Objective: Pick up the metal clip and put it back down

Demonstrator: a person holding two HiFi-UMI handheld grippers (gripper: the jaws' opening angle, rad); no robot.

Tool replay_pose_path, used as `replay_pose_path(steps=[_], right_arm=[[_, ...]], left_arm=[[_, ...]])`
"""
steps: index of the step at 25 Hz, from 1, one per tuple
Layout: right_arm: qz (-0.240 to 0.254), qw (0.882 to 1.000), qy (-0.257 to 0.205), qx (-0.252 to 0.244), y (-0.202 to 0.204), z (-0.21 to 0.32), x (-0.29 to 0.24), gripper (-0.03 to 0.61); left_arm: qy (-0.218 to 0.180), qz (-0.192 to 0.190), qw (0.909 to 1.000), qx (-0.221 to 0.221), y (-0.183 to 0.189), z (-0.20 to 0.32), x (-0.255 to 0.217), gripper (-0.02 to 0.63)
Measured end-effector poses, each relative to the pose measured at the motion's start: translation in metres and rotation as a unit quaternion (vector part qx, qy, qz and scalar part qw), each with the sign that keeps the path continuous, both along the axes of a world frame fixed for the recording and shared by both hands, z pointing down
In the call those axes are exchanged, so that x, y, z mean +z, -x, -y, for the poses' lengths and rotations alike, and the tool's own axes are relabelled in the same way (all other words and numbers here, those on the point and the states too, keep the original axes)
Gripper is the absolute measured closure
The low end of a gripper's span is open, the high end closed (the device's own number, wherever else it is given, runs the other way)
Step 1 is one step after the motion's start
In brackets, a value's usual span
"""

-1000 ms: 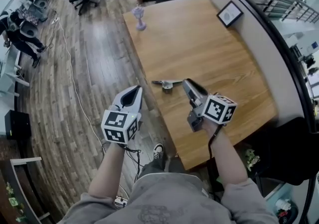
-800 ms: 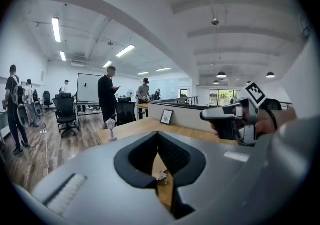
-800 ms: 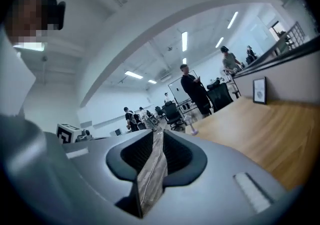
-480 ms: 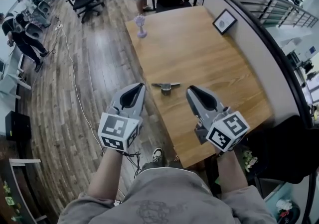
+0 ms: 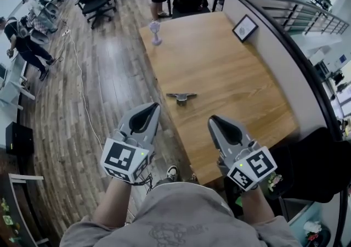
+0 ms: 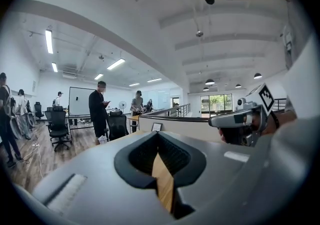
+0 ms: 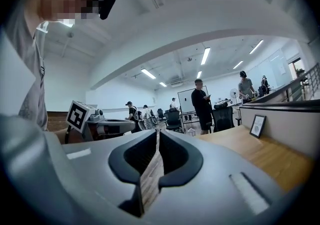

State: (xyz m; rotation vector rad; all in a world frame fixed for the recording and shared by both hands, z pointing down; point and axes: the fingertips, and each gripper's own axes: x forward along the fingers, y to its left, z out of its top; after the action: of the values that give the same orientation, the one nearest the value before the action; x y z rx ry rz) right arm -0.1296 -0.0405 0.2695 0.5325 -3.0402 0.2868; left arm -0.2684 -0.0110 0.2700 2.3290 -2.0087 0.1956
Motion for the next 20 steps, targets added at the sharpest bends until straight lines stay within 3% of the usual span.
replay_pose_path(steps=[5,20], right_arm=[[-0.024,1.0,-0.008,0.015,-0.012,-0.01,0.013,0.56],[-0.031,0.999,-0.005,0.024,-0.029,-0.006,0.016,0.56]], left_arm=[[0.01,-0.008,0.9999,0.004,-0.011,-0.013,0.011,0.612],[0.017,-0.013,0.9996,0.019,-0.025,-0.012,0.011,0.612]])
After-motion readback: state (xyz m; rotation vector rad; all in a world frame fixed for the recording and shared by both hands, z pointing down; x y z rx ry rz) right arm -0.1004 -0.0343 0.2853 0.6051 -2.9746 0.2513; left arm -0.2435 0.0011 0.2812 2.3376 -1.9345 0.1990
